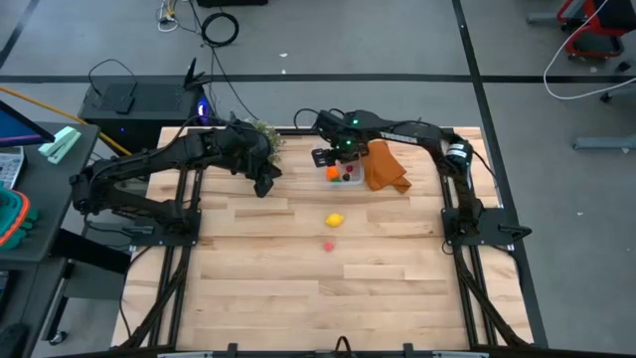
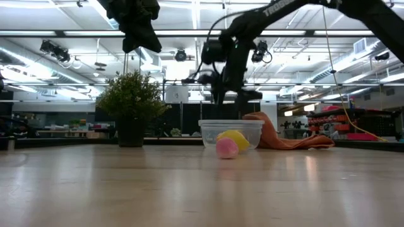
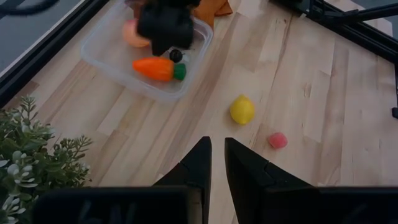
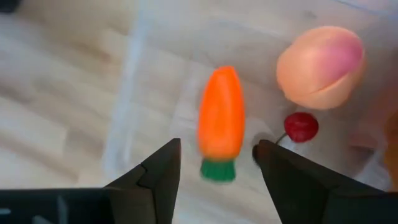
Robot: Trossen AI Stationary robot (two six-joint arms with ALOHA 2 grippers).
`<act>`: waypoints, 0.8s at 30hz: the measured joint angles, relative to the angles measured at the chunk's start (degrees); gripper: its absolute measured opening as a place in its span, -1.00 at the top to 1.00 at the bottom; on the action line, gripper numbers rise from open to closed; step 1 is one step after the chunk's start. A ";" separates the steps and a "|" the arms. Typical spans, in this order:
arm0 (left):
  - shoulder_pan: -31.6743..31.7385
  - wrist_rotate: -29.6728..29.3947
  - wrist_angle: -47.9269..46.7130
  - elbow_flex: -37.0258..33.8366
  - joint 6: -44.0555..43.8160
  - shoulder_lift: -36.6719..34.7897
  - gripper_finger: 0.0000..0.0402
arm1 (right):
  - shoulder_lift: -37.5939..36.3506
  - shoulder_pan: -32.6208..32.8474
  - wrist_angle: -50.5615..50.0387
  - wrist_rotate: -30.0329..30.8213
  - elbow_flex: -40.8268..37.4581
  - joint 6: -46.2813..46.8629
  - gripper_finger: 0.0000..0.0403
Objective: Pick and placing Produce into tupperware
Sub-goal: Put the lemon into the transparent bin
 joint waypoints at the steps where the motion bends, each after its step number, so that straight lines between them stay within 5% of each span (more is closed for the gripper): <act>1: 0.00 0.00 0.00 0.00 0.00 -0.01 0.74 | -1.09 0.33 -0.36 -0.02 0.00 -0.79 0.09; 15: 0.00 0.00 0.00 0.00 -0.24 0.00 0.74 | -15.12 11.65 -7.19 1.79 -0.47 -26.23 0.10; 24: 0.00 0.00 0.00 0.00 -0.42 0.00 0.74 | -15.00 19.49 -2.89 5.57 -12.69 -36.24 0.10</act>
